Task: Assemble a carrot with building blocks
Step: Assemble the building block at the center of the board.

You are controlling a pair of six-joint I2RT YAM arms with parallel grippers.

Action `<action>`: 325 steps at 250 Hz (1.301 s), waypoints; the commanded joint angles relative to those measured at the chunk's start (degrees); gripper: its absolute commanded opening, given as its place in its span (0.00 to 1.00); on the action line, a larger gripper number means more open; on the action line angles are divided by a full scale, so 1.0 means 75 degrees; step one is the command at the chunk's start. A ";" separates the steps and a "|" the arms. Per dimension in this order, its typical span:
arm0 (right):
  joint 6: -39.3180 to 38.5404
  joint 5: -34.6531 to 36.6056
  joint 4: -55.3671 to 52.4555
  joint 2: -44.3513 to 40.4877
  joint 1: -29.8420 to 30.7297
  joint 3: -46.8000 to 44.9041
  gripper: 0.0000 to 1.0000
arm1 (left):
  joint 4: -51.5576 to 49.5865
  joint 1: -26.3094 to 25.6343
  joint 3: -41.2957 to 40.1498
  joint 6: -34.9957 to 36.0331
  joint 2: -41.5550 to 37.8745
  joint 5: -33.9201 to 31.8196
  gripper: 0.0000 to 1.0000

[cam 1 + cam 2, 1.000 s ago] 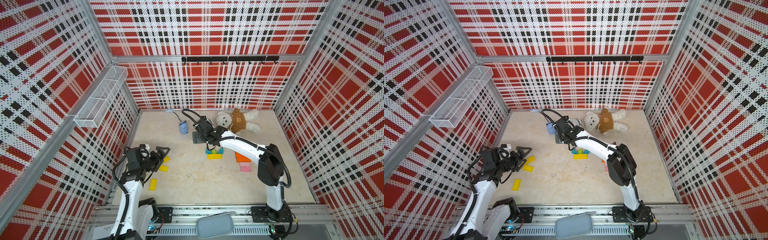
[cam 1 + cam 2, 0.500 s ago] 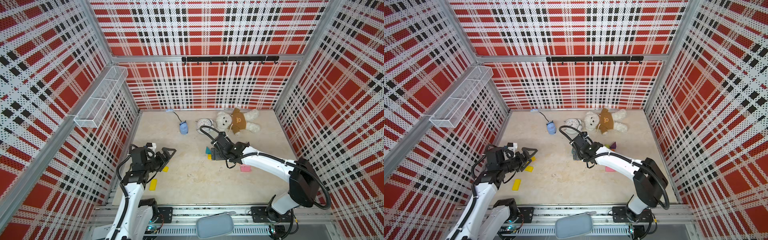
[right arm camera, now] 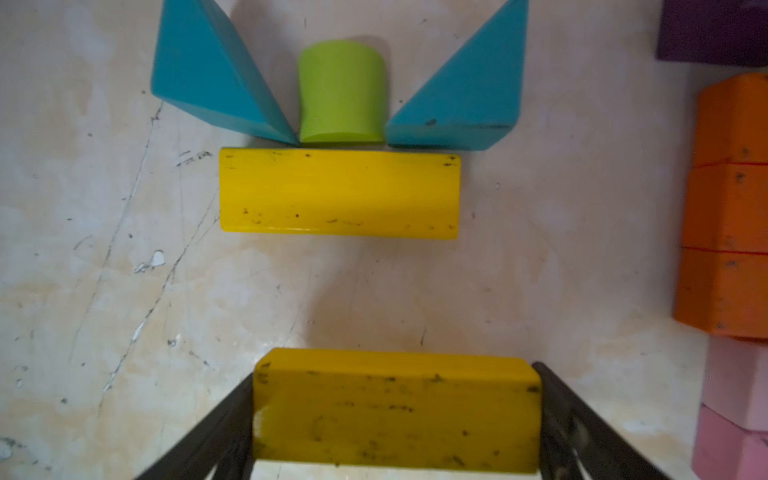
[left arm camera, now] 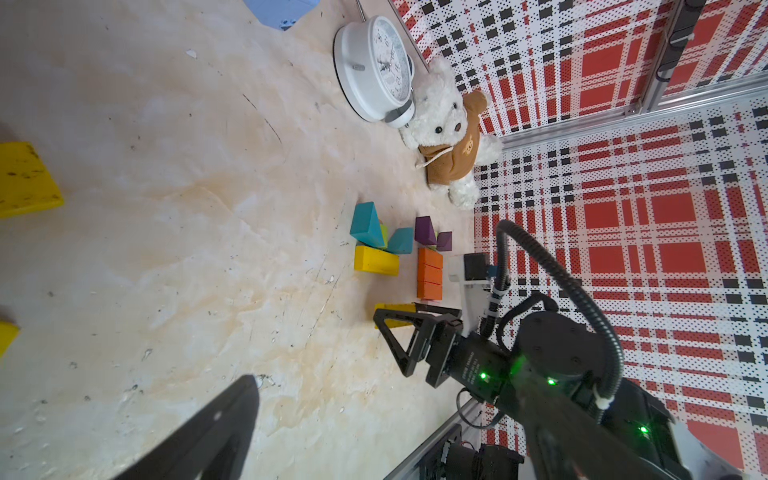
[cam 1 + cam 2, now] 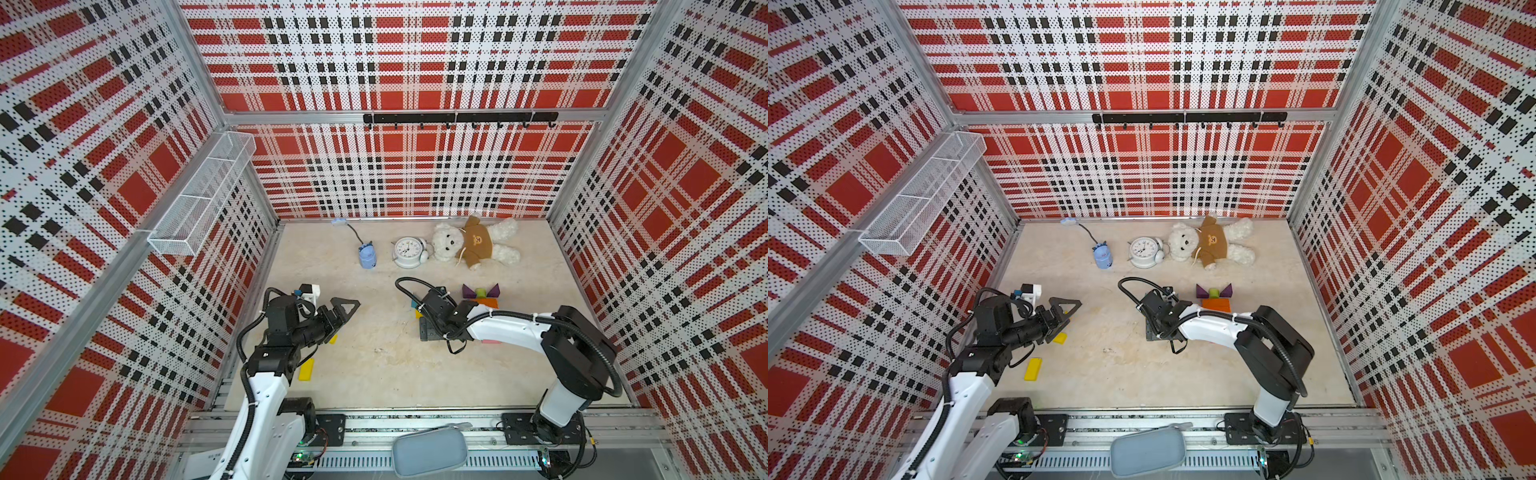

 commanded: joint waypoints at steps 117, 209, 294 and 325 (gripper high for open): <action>0.0205 0.0191 0.0338 0.0793 0.0023 0.0653 0.90 | 0.0183 -0.0044 -0.0085 -0.0018 0.0104 0.0017 1.00; 0.0162 0.0236 0.0224 0.1229 0.0020 0.0997 0.91 | 0.0189 -0.0038 -0.0092 -0.0007 0.0058 0.0031 1.00; 0.0220 0.0467 0.0171 0.1297 0.0024 0.1015 0.92 | 0.0215 0.0049 -0.0072 -0.0018 0.0082 0.0090 1.00; 0.0234 0.0531 0.0086 0.1348 0.0027 0.1077 0.92 | 0.0221 0.0068 -0.0083 -0.0024 0.0090 0.0114 1.00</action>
